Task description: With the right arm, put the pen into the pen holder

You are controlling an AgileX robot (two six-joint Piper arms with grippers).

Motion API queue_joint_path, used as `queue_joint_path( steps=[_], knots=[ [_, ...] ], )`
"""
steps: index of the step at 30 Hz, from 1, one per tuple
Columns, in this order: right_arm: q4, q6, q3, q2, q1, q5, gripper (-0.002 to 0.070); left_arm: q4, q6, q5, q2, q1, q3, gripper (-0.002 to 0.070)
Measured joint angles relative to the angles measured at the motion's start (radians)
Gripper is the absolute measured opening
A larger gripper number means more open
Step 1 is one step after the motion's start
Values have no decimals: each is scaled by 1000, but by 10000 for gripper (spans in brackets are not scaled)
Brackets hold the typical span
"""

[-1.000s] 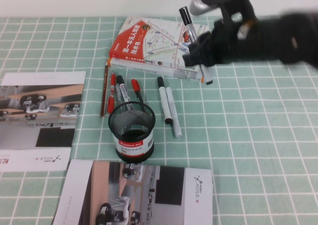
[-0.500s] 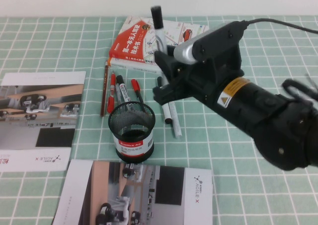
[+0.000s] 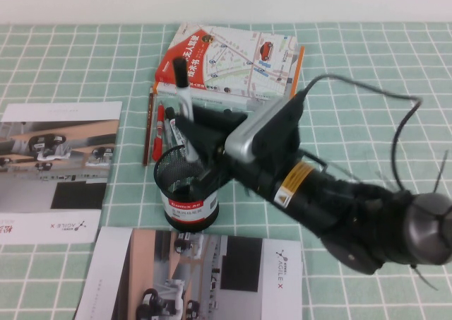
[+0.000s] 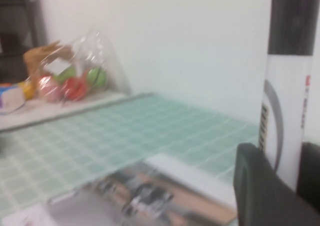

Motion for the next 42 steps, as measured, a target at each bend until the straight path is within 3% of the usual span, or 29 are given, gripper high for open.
queue_joint_path(
  steps=[11,13,18,25,29,36,42],
  knots=[
    [-30,56,0,117,0,-25,120,0,0,0,0,0,0,-4],
    [-24,57,0,120,0,-5,151,0,0,0,0,0,0,-4],
    [-19,79,0,121,0,19,309,0,0,0,0,0,0,-4],
    [-76,154,0,47,0,166,358,0,0,0,0,0,0,-4],
    [-169,234,0,-53,0,327,297,0,0,0,0,0,0,-4],
    [-488,520,13,-303,3,705,32,0,0,0,0,0,0,-4],
    [-627,645,149,-542,4,793,-13,0,0,0,0,0,0,-4]
  ],
)
